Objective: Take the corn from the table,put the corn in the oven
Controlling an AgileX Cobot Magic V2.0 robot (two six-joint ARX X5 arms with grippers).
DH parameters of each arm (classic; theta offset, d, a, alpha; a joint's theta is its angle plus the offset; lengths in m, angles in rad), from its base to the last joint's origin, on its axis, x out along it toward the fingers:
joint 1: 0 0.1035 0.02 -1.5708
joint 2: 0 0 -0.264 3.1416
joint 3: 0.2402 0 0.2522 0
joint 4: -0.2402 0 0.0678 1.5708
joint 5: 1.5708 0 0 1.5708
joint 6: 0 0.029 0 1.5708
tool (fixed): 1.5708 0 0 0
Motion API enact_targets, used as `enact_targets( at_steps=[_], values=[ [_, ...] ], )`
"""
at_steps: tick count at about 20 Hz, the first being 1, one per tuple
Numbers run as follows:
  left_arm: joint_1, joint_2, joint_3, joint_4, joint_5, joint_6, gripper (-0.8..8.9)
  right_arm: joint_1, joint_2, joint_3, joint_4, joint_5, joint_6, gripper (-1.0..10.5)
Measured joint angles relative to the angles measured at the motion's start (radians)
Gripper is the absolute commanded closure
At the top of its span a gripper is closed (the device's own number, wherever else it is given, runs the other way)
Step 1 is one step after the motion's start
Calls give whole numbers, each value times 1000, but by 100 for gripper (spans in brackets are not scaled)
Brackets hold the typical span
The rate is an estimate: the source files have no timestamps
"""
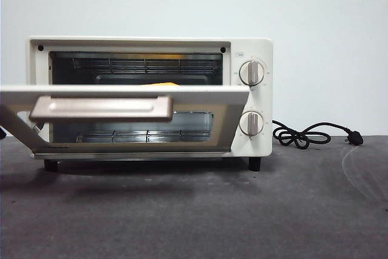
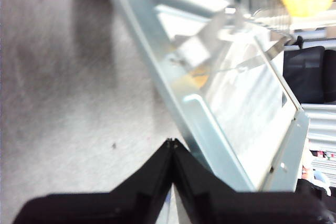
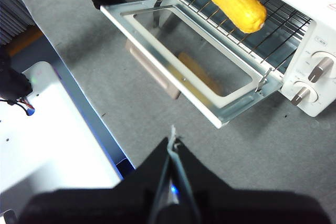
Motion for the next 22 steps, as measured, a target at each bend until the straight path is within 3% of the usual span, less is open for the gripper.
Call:
enact_targets(
  at_steps=[5,10,22],
  values=[
    [3,-43,34,19,23,-13,821,0,0,0,1,0,0,958],
    [3,-68,84,135,132,-91,821,0,0,0,7,0,0,958],
    [2,-73,114,329,125,-277,821,0,0,0,12,0,0,958]
  ],
)
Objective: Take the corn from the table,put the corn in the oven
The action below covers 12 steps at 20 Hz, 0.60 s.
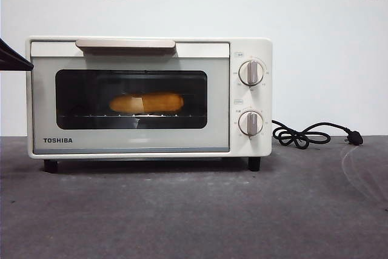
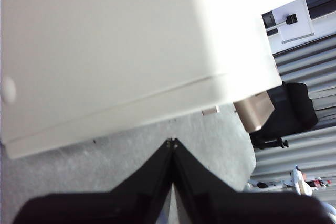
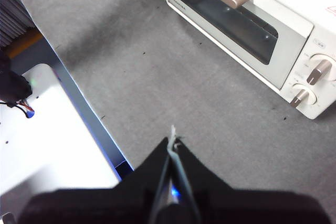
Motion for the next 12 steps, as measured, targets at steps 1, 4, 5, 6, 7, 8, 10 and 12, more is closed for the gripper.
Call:
enact_targets(
  at_steps=[1,4,5,6,7,8,10,12],
  values=[
    [0,0,0,20,-4,-9,821,0,0,0,6,0,0,958],
    [0,0,0,72,-21,-45,821,0,0,0,14,0,0,958],
    [0,0,0,86,-21,-58,821,0,0,0,14,0,0,958],
    [0,0,0,92,-22,-70,821,0,0,0,14,0,0,958],
    [-1,0,0,102,-24,-82,821,0,0,0,14,0,0,959],
    [-2,0,0,117,-31,-96,821,0,0,0,14,0,0,958],
    [-3,0,0,149,-48,-121,821,0,0,0,14,0,0,958],
    [-3,0,-1,172,-51,-145,821,0,0,0,14,0,0,958]
  ],
)
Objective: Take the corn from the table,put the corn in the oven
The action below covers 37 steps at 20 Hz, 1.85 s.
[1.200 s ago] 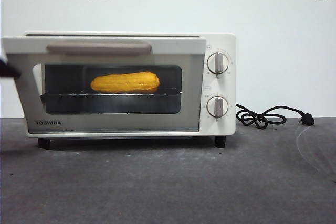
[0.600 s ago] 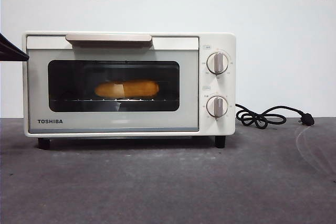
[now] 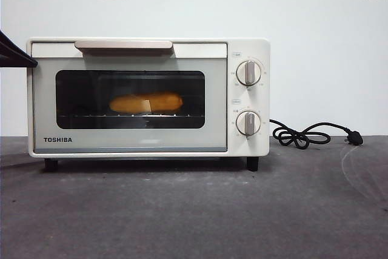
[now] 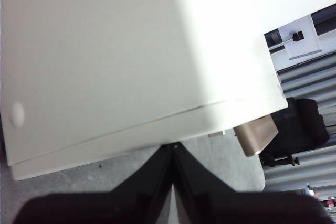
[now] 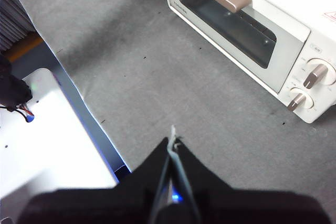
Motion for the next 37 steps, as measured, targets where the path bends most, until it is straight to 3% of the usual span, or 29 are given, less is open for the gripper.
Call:
enact_targets(
  at_steps=[6,10,17,23,28,37],
  values=[
    [0,0,-3,21,9,-45,821,0,0,0,0,0,0,958],
    [0,-13,-1,-69,-19,-39,821,0,0,0,-2,0,0,958],
    [0,-136,-1,-359,-122,116,821,0,0,0,0,0,0,958],
    [0,-366,-1,-459,-149,195,821,0,0,0,32,29,-2,958],
    [0,-573,0,-480,-153,180,821,0,0,0,25,93,-3,957],
    [0,-893,1,-563,-254,56,820,0,0,0,25,242,-3,946]
  ],
)
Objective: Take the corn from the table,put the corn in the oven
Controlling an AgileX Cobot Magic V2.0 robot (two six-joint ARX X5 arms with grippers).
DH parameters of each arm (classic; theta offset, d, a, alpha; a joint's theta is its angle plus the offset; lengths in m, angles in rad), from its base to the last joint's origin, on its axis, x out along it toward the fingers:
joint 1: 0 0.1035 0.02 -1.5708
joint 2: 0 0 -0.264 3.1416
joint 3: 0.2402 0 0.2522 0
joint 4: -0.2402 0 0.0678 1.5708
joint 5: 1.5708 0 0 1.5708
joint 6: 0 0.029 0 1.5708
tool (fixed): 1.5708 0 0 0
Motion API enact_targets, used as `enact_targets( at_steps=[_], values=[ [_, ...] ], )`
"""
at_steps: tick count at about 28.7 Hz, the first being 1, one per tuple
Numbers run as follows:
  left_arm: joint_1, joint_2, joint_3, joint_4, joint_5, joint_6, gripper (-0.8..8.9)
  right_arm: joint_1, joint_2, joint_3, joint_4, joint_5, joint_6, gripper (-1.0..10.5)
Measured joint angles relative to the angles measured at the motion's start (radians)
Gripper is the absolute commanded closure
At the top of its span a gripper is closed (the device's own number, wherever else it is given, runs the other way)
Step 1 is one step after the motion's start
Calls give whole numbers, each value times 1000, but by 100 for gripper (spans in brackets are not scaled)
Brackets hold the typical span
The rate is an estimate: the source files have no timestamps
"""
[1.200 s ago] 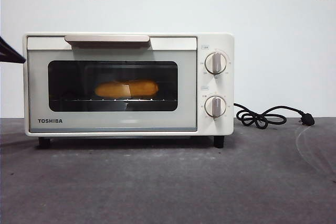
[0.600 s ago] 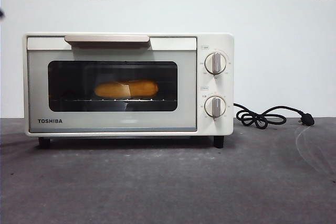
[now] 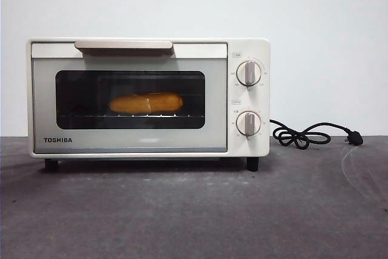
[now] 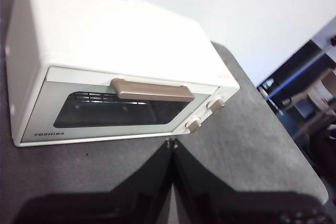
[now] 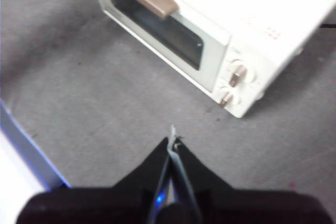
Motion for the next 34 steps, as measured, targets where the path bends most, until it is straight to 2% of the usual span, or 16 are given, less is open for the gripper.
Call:
enact_targets(
  at_steps=[5,15,19,23,28,34],
  values=[
    [0,-78,3,-50,-37,-35,817,0,0,0,0,29,0,946],
    [0,-18,3,-53,-39,-58,817,0,0,0,0,32,0,946],
    [-47,-10,3,-51,-83,-56,817,0,0,0,0,33,-1,946],
    [-128,-71,2,-2,-222,-24,817,0,0,0,0,33,0,946],
    [-231,-180,2,217,-548,-8,817,0,0,0,0,34,-1,946],
    [-241,-258,-59,457,-677,40,817,0,0,0,0,35,0,946]
  ],
)
